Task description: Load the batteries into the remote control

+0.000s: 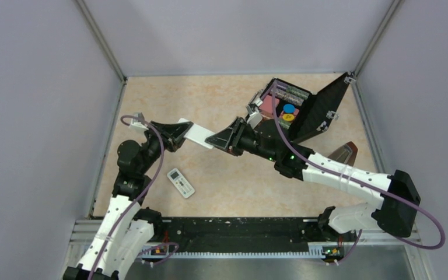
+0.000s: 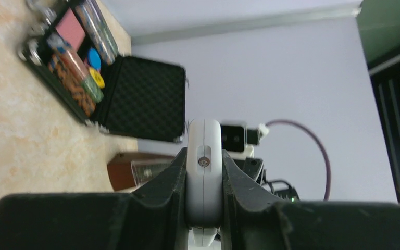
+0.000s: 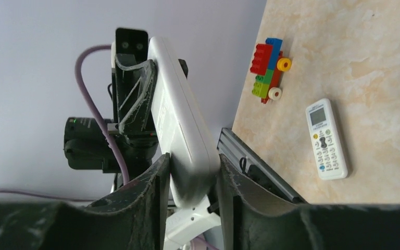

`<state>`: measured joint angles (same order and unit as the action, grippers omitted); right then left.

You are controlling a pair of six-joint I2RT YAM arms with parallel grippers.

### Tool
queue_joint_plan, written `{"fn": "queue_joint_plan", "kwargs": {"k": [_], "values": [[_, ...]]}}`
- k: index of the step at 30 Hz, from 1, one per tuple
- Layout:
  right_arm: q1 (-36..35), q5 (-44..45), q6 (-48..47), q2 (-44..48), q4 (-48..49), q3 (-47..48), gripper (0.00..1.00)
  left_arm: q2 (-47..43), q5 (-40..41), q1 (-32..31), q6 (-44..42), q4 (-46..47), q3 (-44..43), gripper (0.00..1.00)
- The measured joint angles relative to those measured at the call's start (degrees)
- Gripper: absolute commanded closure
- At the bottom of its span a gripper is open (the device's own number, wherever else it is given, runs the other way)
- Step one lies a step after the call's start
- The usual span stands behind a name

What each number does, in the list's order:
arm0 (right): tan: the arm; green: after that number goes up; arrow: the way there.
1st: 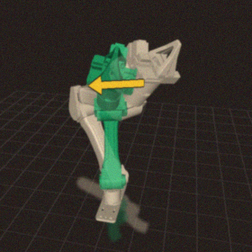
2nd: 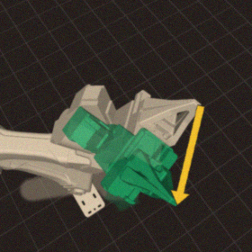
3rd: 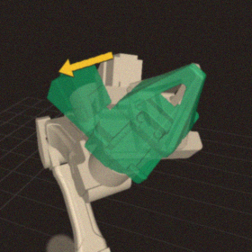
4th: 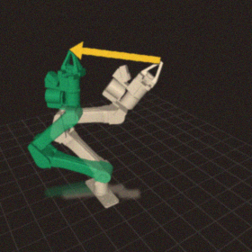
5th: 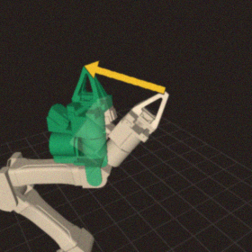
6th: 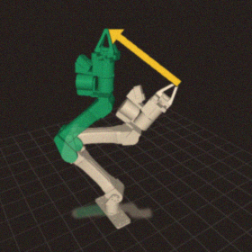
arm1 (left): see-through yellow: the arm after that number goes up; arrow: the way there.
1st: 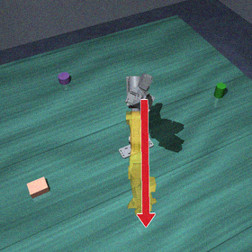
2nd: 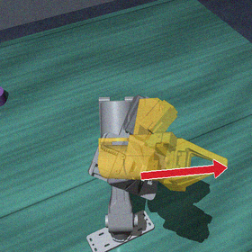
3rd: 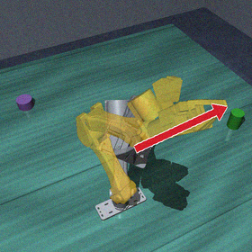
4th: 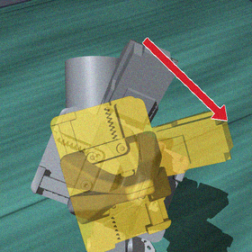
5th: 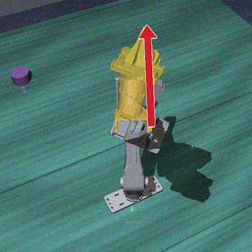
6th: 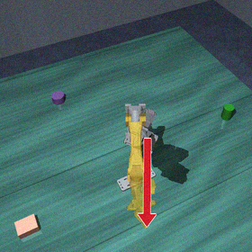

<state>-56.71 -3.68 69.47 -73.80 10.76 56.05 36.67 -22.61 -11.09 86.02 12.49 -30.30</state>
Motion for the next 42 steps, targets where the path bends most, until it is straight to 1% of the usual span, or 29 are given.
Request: {"fn": "queue_joint_plan", "kwargs": {"k": [5,8,9,11,15,17,19,22,25,28,29,32,36,40,42], "values": [[-1.33,-0.92,-2.21,2.03,-4.31,-0.15,0.24,1.77,-7.67,-2.21,-4.5,-1.18,-3.1,1.0],[-1.42,-0.85,-4.76,5.53,-8.98,-0.24,0.08,1.73,-10.03,-2.64,-7.21,-1.6,-5.16,1.0],[-1.4,-0.7,-5.46,6.78,-10.38,-0.26,0.05,1.73,-10.54,-2.73,-7.93,-1.6,-5.75,1.0],[-1.36,-0.61,-7.72,9.79,-13.07,-0.28,0.03,1.73,-11.17,-2.73,-9.22,-1.57,-6.47,1.0],[-1.18,-0.83,-13.64,16.59,-17.38,-0.22,0.04,1.79,-12.92,-2.78,-11.89,-1.81,-6.78,1.0],[-0.87,-2.43,-17.92,18.82,-19.1,0.33,0.05,2.27,-14.91,-2.78,-13.25,-2.1,-7.41,1.0],[-0.55,-5.14,-22.64,18.84,-21.55,2.38,0.07,3.17,-17.57,-2.78,-14.23,-2.16,-8.48,1.0],[-0.46,-9.66,-30.95,15.15,-26.14,8.09,0.09,5.44,-22.69,-2.78,-15.28,-2.19,-11.15,1.0],[-0.46,-13.44,-37.42,11.3,-28.94,11.39,0.16,6.78,-26.91,-2.78,-16.04,-2.1,-13.16,1.0],[-0.42,-17.09,-42.16,7.37,-31.36,13.05,0.25,6.95,-30.12,-2.8,-16.85,-1.81,-13.73,1.0],[-0.42,-17.9,-43.15,6.23,-31.87,13.4,0.31,6.99,-31.08,-2.8,-17.18,-1.75,-13.73,1.0],[-0.39,-22.34,-44.89,3.06,-31.91,14.69,0.4,7.28,-33.0,-2.75,-19.56,-2.25,-13.73,1.0],[-0.39,-25.18,-45.53,2.14,-31.3,14.95,0.52,7.89,-34.23,-2.78,-20.39,-2.21,-13.73,1.0],[-0.39,-26.93,-45.29,2.03,-30.05,14.82,0.73,8.37,-34.56,-2.75,-20.52,-2.16,-13.73,1.0],[-0.37,-27.47,-44.3,2.01,-29.46,14.43,0.82,8.61,-35.15,-2.75,-20.72,-1.73,-13.73,1.0]]}}
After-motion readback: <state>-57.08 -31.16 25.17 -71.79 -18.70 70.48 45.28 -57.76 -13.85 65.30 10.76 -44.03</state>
